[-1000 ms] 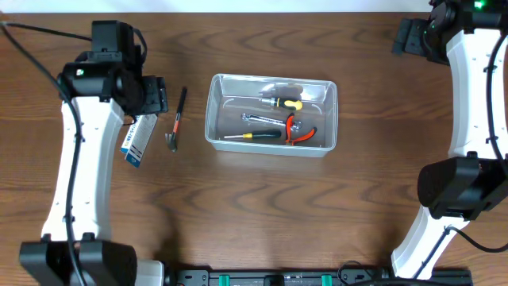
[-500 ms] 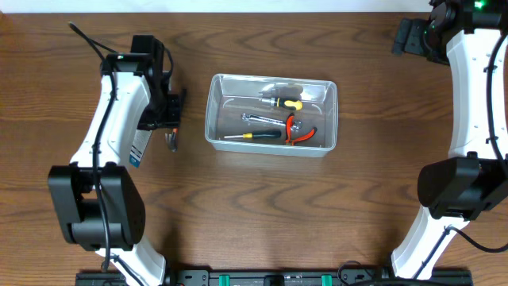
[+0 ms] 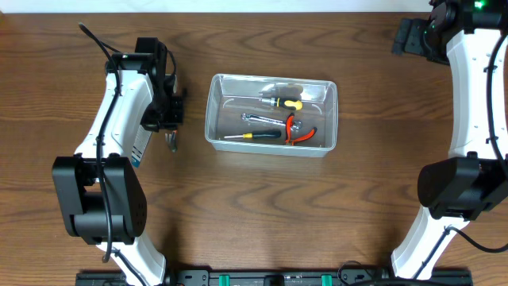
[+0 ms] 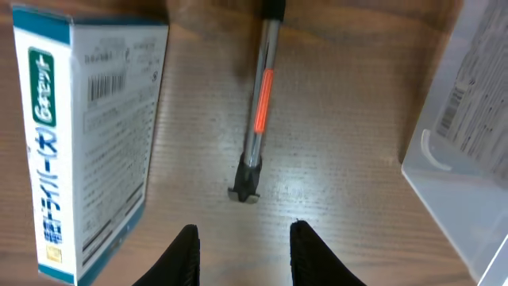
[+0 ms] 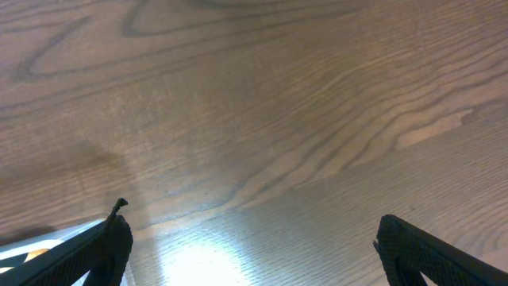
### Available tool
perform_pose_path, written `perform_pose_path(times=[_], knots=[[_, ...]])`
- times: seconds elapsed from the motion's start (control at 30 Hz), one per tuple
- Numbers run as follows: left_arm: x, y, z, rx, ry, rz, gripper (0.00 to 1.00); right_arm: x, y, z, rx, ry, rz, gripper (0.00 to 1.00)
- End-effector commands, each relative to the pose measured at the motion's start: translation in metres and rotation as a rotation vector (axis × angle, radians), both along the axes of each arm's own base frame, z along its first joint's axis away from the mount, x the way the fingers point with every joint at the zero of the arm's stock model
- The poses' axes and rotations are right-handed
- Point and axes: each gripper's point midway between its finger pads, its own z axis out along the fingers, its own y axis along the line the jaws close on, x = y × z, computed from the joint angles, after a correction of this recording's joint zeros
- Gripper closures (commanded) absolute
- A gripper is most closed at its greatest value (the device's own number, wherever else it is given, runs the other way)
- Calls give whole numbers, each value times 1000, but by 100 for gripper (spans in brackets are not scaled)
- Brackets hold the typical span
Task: Pack container
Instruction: 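Move the left gripper over the black-handled tool and lower onto it, then close the left gripper on the tool's shaft and lift it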
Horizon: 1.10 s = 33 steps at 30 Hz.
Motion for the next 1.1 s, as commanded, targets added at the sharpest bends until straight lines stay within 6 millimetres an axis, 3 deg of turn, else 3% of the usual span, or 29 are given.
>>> perform_pose_path(times=[0.0,0.4,0.67,1.07], knots=[[-6,0,-12,-1,31,-16,72,0,0,5,-9,-9,11,1],[-21,0,-53,-1,54,-17,64,0,0,5,-9,-9,12,1],[-19,0,-64,-1,28,-18,58,0,0,5,-9,-9,12,1],[-22,0,-86,0,81,-21,57,0,0,5,-9,-9,12,1]])
